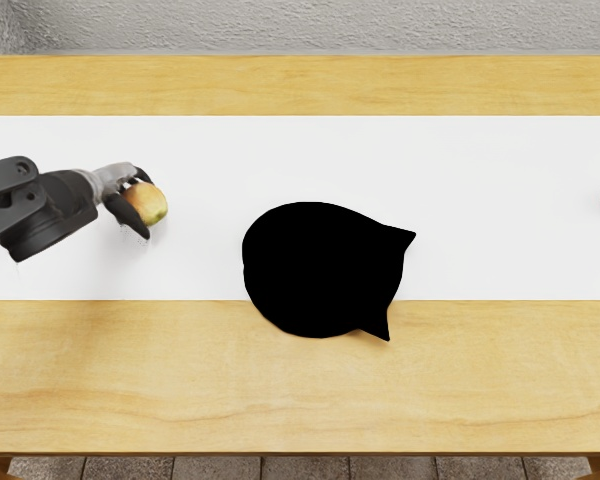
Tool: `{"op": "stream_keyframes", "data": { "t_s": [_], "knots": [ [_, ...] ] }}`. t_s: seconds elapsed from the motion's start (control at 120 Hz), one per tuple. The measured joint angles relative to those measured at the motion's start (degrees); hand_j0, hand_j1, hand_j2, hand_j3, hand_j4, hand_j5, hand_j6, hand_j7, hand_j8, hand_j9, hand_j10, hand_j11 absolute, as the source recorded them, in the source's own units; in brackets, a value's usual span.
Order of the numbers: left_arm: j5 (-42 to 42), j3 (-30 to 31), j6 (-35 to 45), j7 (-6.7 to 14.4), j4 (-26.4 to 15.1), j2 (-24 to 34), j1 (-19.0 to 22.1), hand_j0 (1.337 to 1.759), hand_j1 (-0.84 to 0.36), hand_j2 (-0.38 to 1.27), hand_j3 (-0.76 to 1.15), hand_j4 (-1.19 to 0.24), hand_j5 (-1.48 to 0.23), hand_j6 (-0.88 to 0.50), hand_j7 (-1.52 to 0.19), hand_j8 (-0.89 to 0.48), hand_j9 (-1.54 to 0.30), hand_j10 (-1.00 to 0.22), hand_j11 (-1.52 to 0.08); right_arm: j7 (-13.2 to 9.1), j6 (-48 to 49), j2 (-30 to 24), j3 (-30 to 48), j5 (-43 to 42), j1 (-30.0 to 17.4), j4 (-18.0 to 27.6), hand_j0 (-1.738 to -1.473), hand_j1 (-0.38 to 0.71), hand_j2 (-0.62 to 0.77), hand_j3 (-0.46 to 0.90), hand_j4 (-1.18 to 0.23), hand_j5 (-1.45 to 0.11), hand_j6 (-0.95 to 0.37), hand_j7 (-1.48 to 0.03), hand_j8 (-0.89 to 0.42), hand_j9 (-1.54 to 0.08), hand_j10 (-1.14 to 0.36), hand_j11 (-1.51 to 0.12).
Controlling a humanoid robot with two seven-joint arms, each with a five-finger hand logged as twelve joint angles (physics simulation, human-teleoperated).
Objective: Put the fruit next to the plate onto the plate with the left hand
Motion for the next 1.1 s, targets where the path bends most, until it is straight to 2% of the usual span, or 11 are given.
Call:
{"op": "stream_keyframes", "data": {
  "t_s": [0.183,0.292,0.433,0.592,0.7,0.833,1.1],
  "knots": [
    [-4.7,-9.1,-0.3,0.0,0.0,0.3,0.1,1.634,-0.36,0.35,0.0,-0.21,-1.15,-0.08,-1.16,-0.25,-1.19,-0.78,-1.21,0.0,0.0,0.0,0.0,0.0,0.0,0.0,-1.658,-0.32,0.0,0.0,-0.02,-0.03,-0.02,-0.03,-0.02,-0.03,-0.02,-0.03],
    [-10.4,-13.5,-0.9,0.0,0.0,0.3,0.1,1.632,-0.37,0.34,0.0,-0.2,-1.15,-0.07,-1.16,-0.24,-1.19,-0.78,-1.22,0.0,0.0,0.0,0.0,0.0,0.0,0.0,-1.658,-0.32,0.0,0.0,-0.02,-0.03,-0.02,-0.03,-0.02,-0.03,-0.02,-0.03],
    [-20.0,-17.0,-8.8,0.0,0.0,-1.8,0.1,1.634,-0.34,0.27,0.0,-0.22,-1.14,-0.09,-1.16,-0.28,-1.19,-0.78,-1.21,0.0,0.0,0.0,0.0,0.0,0.0,0.0,-1.658,-0.32,0.0,0.0,-0.02,-0.03,-0.02,-0.03,-0.02,-0.03,-0.02,-0.03],
    [-27.9,-19.1,-19.6,0.0,-0.2,-2.9,0.2,1.636,-0.32,0.21,0.0,-0.23,-1.12,-0.11,-1.14,-0.31,-1.17,-0.78,-1.19,0.0,0.0,0.0,0.0,0.0,0.0,0.0,-1.658,-0.32,0.0,0.0,-0.02,-0.03,-0.02,-0.03,-0.02,-0.03,-0.02,-0.03],
    [-30.4,-19.8,-24.4,0.1,-0.2,-6.3,0.3,1.637,-0.32,0.2,0.0,-0.25,-1.1,-0.14,-1.13,-0.34,-1.16,-0.78,-1.18,0.0,0.0,0.0,0.0,0.0,0.0,0.0,-1.658,-0.32,0.0,0.0,-0.02,-0.03,-0.02,-0.03,-0.02,-0.03,-0.02,-0.03],
    [-31.7,-19.9,-26.3,0.1,-0.3,-10.2,0.7,1.633,-0.33,0.23,0.0,-0.21,-1.11,-0.12,-1.13,-0.34,-1.17,-0.76,-1.19,0.0,0.0,0.0,0.0,0.0,0.0,0.0,-1.658,-0.32,0.0,0.0,-0.02,-0.03,-0.02,-0.03,-0.02,-0.03,-0.02,-0.03],
    [-31.6,-19.6,-26.6,0.1,0.0,-12.0,0.9,1.633,-0.32,0.23,0.0,-0.21,-1.13,-0.13,-1.15,-0.36,-1.17,-0.76,-1.19,0.0,0.0,0.0,0.0,0.0,0.0,0.0,-1.658,-0.32,0.0,0.0,-0.02,-0.03,-0.02,-0.03,-0.02,-0.03,-0.02,-0.03]
  ]
}}
